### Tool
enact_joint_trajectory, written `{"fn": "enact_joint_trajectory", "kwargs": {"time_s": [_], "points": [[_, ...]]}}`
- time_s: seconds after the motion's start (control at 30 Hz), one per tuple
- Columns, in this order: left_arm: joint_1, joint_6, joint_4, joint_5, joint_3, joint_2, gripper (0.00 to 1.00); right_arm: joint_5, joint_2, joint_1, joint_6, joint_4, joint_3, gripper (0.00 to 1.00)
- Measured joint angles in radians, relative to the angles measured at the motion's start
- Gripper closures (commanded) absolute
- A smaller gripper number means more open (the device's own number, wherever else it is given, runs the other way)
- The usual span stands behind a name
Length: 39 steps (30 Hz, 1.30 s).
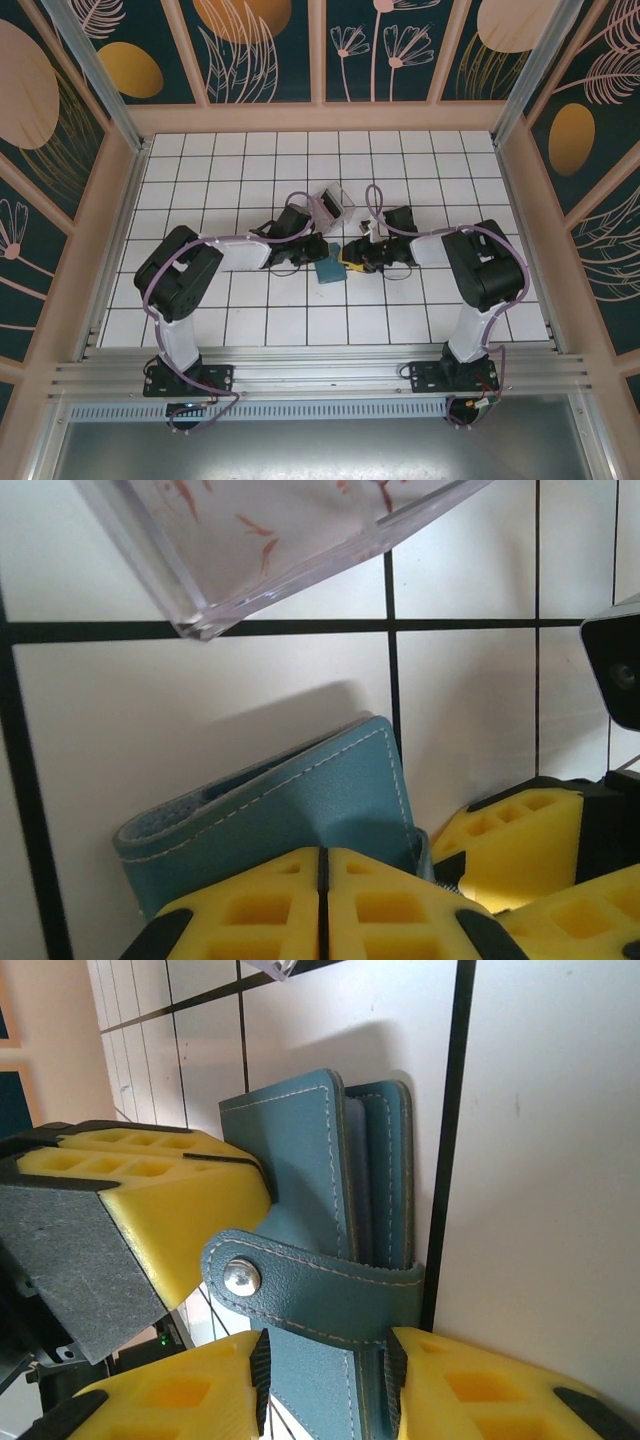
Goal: Put the credit cards into the card holder
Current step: Close the button on the card holder.
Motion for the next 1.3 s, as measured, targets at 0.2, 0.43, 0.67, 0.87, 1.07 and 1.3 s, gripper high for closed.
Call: {"fn": "enact_joint_trajectory", "kwargs": {"time_s": [0.2,0.43,0.67,0.87,1.07,1.3], "points": [[-0.005,0.0,-0.001,-0.001,0.01,0.008,0.9,0.006,-0.007,-0.009,-0.035,-0.034,0.006,0.61],[-0.009,0.0,0.024,-0.005,-0.005,0.007,0.9,0.086,-0.061,-0.08,-0.086,-0.136,0.008,0.62],[-0.009,0.0,0.042,-0.005,-0.014,0.005,0.91,0.126,-0.051,-0.059,-0.11,-0.172,0.058,0.68],[-0.009,0.0,0.047,-0.007,-0.02,0.002,0.92,0.161,0.009,-0.011,-0.131,-0.191,0.152,0.71],[-0.01,-0.001,0.06,-0.014,-0.029,0.0,0.92,0.19,0.006,0.04,-0.156,-0.224,0.174,0.77],[-0.012,-0.004,0.07,-0.016,-0.034,-0.001,0.92,0.209,-0.038,0.041,-0.158,-0.25,0.174,0.77]]}}
